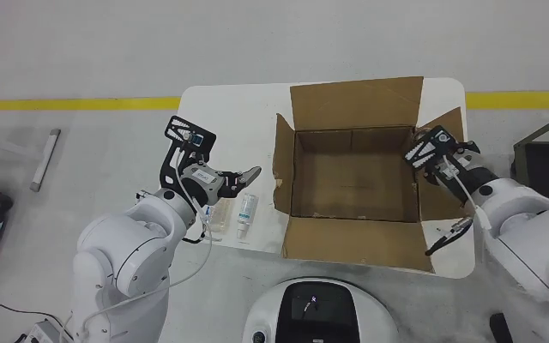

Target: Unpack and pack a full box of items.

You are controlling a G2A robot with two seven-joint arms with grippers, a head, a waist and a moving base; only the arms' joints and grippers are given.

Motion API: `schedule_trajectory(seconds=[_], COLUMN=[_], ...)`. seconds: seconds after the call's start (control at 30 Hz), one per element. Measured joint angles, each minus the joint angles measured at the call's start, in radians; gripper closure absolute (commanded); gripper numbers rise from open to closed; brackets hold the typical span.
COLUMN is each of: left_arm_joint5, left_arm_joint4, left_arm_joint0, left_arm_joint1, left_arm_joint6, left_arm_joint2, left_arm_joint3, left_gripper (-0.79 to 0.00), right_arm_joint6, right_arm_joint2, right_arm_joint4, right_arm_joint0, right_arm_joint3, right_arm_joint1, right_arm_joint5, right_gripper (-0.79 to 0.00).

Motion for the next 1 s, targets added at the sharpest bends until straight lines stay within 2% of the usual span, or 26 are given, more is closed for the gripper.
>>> schedule_trajectory(seconds=[0.13,0.27,0.67,0.8,1.0], left_arm_joint5=[0.000,0.000,0.000,0.000,0.000], left_arm_joint4=[0.000,0.000,0.000,0.000,0.000], left_arm_joint0=[0.000,0.000,0.000,0.000,0.000], left_arm_joint1=[0.000,0.000,0.000,0.000,0.000], left_arm_joint6=[0.000,0.000,0.000,0.000,0.000], left_arm_joint2=[0.000,0.000,0.000,0.000,0.000], left_arm_joint3=[0.000,0.000,0.000,0.000,0.000], left_gripper=[-0.785,-0.785,-0.785,-0.785,-0.785], right_arm_joint6=[-0.003,-0.064,-0.055,-0.034,-0.033], right_arm_joint2=[0.001,0.038,0.313,0.402,0.463], right_arm_joint4=[-0.002,-0.022,0.106,0.141,0.137], right_arm_joint0=[-0.003,-0.031,-0.106,-0.164,-0.287], right_arm_joint3=[0.001,-0.014,-0.041,-0.039,-0.016], right_arm_joint1=[0.000,0.002,0.015,0.018,0.018], right_arm_joint5=[0.003,0.034,0.022,0.007,0.001], right_gripper=[0.000,0.000,0.000,0.000,0.000])
